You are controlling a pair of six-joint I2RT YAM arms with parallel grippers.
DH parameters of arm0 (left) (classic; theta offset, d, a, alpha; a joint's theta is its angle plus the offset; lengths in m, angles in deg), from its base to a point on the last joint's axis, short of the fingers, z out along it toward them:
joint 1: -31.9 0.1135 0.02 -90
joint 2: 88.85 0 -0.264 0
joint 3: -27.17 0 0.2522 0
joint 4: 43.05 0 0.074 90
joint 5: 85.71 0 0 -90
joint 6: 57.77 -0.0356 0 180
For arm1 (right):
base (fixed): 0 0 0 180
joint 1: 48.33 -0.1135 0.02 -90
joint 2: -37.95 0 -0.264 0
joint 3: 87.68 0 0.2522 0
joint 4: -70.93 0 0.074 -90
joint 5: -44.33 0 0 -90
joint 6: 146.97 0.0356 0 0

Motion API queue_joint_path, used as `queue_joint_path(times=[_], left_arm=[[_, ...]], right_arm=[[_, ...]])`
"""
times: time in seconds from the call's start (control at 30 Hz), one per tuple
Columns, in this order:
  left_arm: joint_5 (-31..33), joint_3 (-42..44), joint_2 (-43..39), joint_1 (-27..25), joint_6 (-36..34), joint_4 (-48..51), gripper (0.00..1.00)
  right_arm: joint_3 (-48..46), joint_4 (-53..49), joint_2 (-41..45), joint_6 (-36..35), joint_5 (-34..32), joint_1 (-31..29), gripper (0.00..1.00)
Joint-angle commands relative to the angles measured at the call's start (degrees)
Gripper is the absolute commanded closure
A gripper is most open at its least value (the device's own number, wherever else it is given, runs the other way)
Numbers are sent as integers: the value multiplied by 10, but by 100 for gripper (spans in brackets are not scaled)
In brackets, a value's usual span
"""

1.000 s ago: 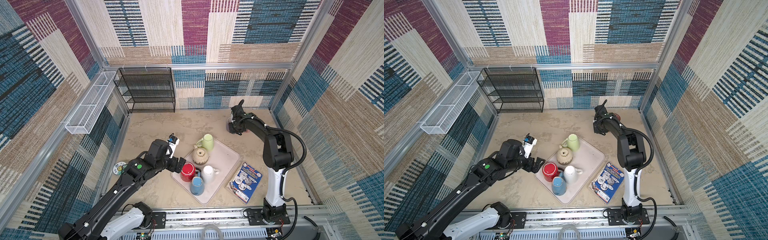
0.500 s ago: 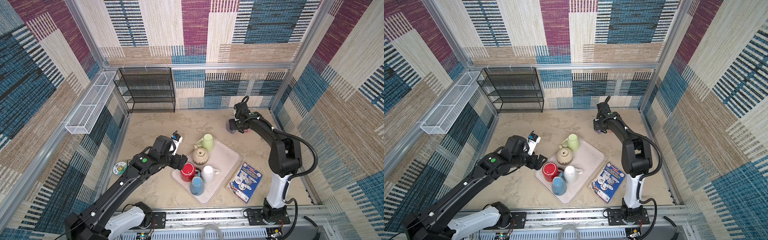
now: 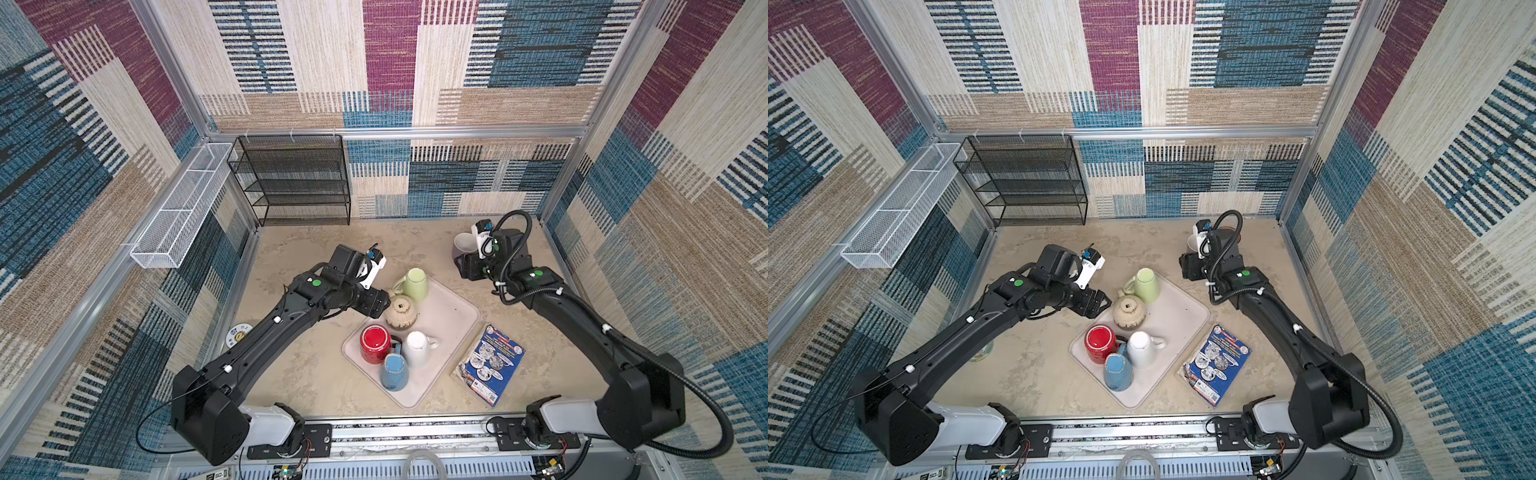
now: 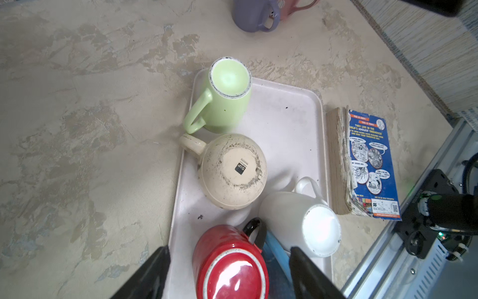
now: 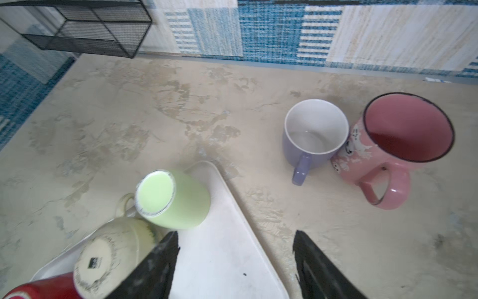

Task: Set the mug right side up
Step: 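Move the left gripper over the upside-down light green mug while the right arm retracts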

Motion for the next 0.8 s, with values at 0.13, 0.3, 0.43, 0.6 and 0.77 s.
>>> queue_joint_path(times=[0.13,0.3,0.43,0.6,0.77], left_arm=[[-16,-52,74,-5,-1,45,28],[-34,-99,128,-5,-41,44,24],[-72,-107,151,-4,-140,0,25],[-90,-166,208,5,-219,10,25],[-106,-246,290,22,-285,49,33]], right_arm=[[-110,99,115,48,63,-16,27],[-168,141,167,73,100,-17,27],[-207,180,195,83,148,-18,28],[-234,206,235,92,180,-18,29],[-249,216,270,96,188,-17,30]])
